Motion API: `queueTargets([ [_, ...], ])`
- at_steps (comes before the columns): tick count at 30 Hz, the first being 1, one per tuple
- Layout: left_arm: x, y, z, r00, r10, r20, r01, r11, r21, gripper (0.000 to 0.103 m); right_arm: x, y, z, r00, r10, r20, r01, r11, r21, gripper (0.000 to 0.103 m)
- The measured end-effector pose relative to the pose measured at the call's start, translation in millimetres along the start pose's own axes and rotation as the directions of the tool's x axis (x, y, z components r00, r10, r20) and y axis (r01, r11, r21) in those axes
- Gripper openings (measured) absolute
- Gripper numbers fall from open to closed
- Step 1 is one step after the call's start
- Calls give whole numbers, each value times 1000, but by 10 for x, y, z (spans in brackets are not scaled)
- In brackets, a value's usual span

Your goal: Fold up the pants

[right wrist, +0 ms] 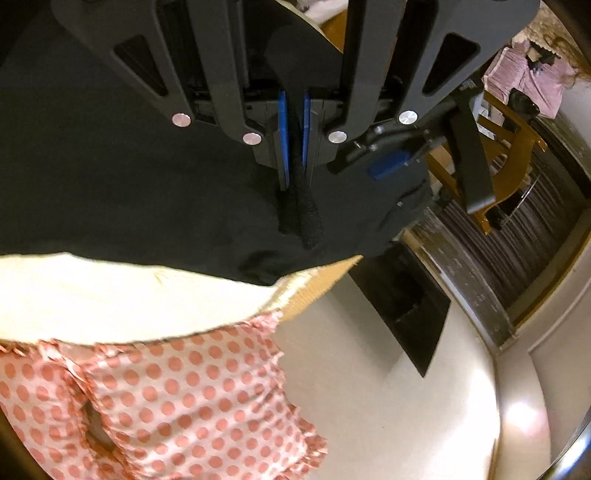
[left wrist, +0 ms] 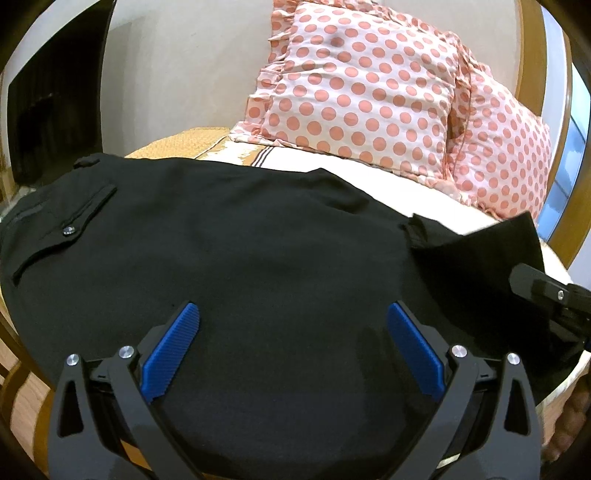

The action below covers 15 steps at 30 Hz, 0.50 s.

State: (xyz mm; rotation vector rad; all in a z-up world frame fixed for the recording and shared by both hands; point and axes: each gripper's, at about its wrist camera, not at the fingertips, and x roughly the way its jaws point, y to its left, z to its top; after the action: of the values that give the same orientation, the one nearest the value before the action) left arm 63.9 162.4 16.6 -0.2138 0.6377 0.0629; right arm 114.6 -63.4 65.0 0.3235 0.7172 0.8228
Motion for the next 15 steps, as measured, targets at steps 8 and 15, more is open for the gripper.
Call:
queueTargets([
  [8, -159, 107, 56, 999, -51, 4, 51, 996, -73, 101, 230, 177, -161, 998, 14, -61, -19, 997, -81, 6],
  [15, -436, 327, 150, 994, 16, 106, -4, 994, -113, 101, 380, 231, -346, 995, -48, -92, 33, 988, -152, 7],
])
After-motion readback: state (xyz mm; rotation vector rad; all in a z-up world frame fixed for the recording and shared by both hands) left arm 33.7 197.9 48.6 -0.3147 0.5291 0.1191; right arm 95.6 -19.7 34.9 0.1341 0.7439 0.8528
